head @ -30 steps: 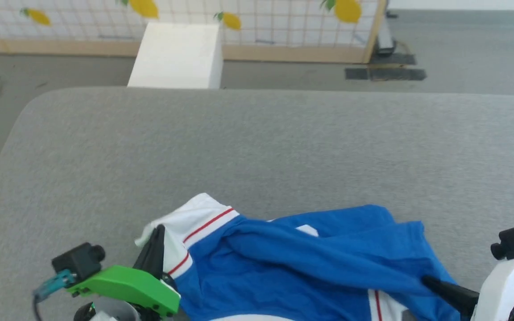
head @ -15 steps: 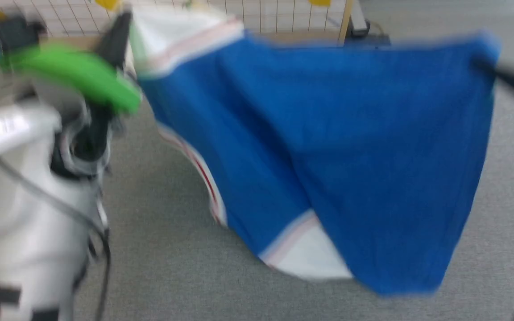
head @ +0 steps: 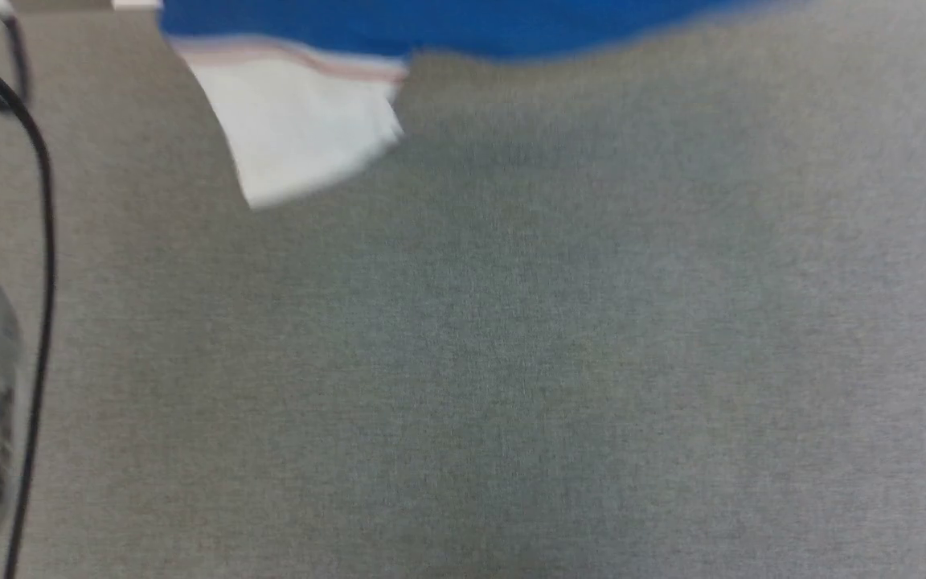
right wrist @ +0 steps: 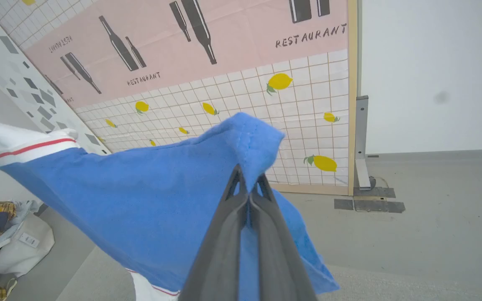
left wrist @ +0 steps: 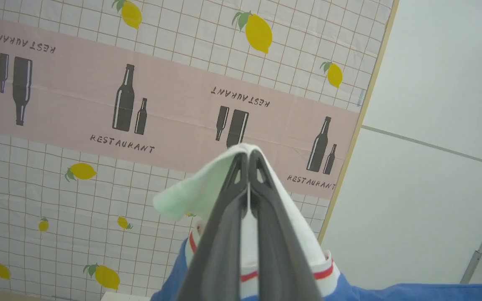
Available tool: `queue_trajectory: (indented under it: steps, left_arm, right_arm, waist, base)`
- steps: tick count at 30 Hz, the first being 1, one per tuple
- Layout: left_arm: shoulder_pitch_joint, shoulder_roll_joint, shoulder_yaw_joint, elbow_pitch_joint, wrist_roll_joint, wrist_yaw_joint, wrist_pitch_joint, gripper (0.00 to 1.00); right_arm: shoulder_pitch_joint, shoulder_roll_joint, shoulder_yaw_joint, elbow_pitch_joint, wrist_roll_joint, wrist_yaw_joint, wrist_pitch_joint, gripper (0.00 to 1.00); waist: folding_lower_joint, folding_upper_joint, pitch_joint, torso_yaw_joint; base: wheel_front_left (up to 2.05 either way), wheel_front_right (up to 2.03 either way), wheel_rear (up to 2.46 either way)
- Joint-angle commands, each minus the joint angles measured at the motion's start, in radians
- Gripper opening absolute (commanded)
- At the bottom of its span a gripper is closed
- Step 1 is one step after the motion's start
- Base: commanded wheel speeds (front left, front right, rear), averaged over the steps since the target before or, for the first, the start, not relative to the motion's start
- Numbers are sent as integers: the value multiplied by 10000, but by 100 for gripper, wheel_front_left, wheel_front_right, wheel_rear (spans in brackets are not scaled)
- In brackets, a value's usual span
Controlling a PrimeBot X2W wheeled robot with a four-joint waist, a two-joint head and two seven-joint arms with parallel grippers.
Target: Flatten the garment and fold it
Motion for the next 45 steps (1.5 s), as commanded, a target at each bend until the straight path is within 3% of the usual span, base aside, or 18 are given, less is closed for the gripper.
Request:
queue_trajectory:
  steps: [1,5,10,15,23,27,32,37,43,45]
  left_arm:
    - [-571,111,150,133,183,106,-538,0]
    - [-1514,167,485,520,394,98,-1842,0]
    - [-1841,-13,767,1070,143,-189,-2710,0]
    - [-1375,-155,687,1608,-116,-841,-3034,0]
    - [791,-306,516,1042,-927,-2070,-3044,0]
    - [3092,-151,553,-451,-1439,-2255,-3038,0]
    - [6933,-82,800,-2846,-2354,-1724,-2277,0]
    - [10971,-199,1084,-4933,-3196,-702,-1622,0]
    - [14758,-384,731,-6012,-3618,220,-939,0]
    - [15642,-144,519,-5975,-3397,559,-644,0]
  right_arm:
    - [-434,42,42,261,-244,-13,-452,0]
    - [-1321,122,39,953,-739,-13,-1779,0]
    - [-1889,162,45,1709,-837,-13,-2730,0]
    - [-1632,-101,136,2111,-401,-13,-2995,0]
    - [1250,-766,861,1334,1635,-13,-3162,0]
    - [3535,-973,986,459,2777,-13,-3258,0]
    - [6642,-1151,1043,-850,3571,-13,-3574,0]
    - [9609,-1187,1275,-1830,3660,-13,-3955,0]
    - [12623,-1463,1685,-2604,3297,-13,-4232,0]
    - [13466,-1555,1756,-2709,3178,-13,-4168,0]
  waist:
    - [-2,0,1193,-93]
    - [-2,0,1552,-82]
    - [-2,0,1817,119]
    - [-2,0,1818,458]
    - [-2,0,725,768]
    - [-2,0,-184,902]
    - [-2,0,-1301,998]
    - [-2,0,-2240,1047]
    - [-2,0,-3147,1169]
    - [-2,0,-3382,1196]
  base:
    - [0,0,0]
    - [0,0,0]
    - [0,0,0]
    - [0,0,0]
    - [0,0,0]
    - [0,0,0]
    - [0,0,0]
    - [0,0,0]
    - [0,0,0]
    - [0,0,0]
